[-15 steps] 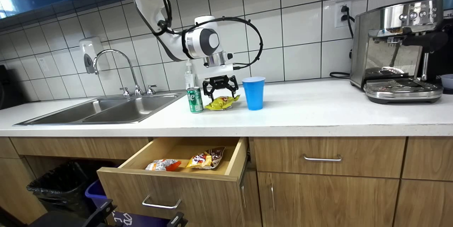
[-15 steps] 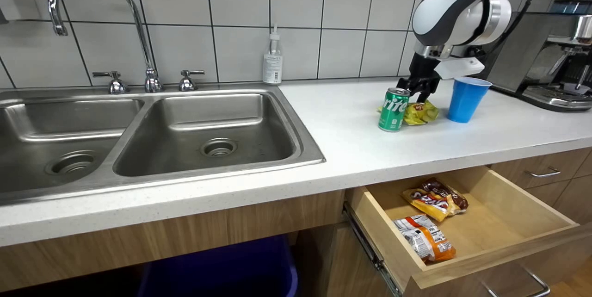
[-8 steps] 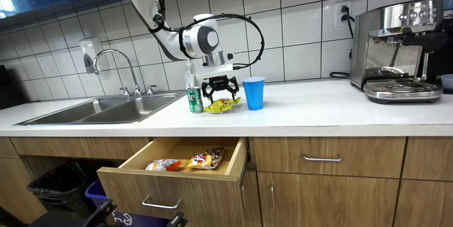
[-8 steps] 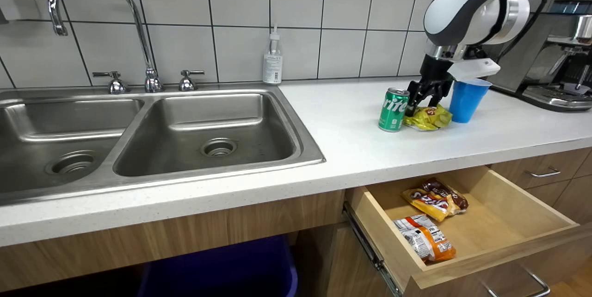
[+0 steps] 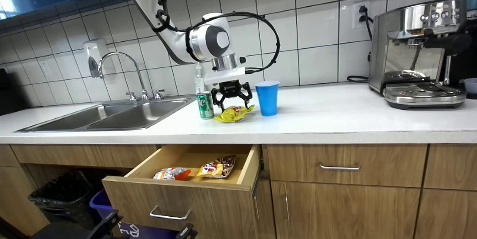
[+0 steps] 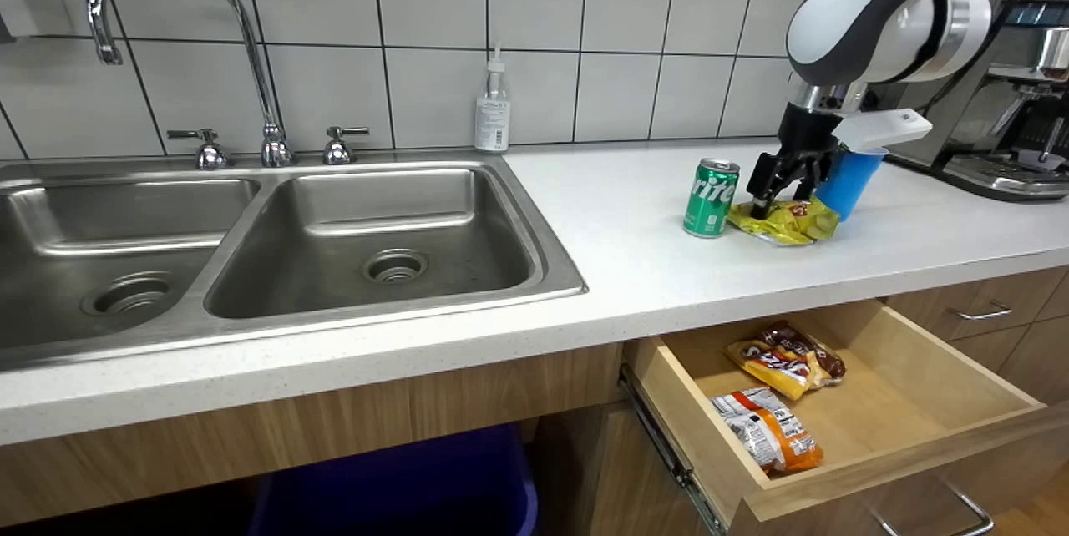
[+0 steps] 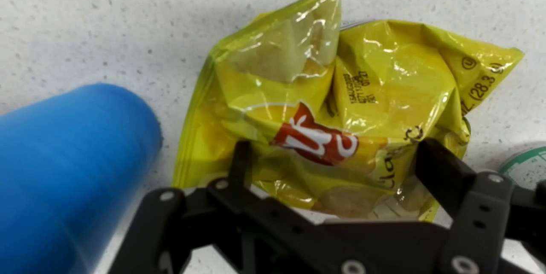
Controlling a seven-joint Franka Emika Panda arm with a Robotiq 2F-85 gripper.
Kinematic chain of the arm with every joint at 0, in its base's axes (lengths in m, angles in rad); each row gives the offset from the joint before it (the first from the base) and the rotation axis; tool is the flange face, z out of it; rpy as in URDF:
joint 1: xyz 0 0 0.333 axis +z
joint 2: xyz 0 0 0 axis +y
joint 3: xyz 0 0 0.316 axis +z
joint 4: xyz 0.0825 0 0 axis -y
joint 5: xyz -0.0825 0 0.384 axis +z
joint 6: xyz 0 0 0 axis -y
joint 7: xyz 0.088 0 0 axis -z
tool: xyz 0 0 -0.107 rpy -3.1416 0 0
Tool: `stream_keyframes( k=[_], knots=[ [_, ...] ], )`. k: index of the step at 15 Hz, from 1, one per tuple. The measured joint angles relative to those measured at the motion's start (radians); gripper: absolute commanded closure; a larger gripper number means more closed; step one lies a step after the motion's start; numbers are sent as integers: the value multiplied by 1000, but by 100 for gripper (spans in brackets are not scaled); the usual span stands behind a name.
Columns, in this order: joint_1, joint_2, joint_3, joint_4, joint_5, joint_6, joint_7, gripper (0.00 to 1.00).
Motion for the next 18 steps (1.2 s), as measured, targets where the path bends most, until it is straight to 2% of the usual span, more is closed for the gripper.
stream_keyframes(
  k=[8,18],
  knots=[
    [5,-67,0,-110,-30,28,3,0],
    [16,-174,-2,-300,-46,102,33,0]
  ],
)
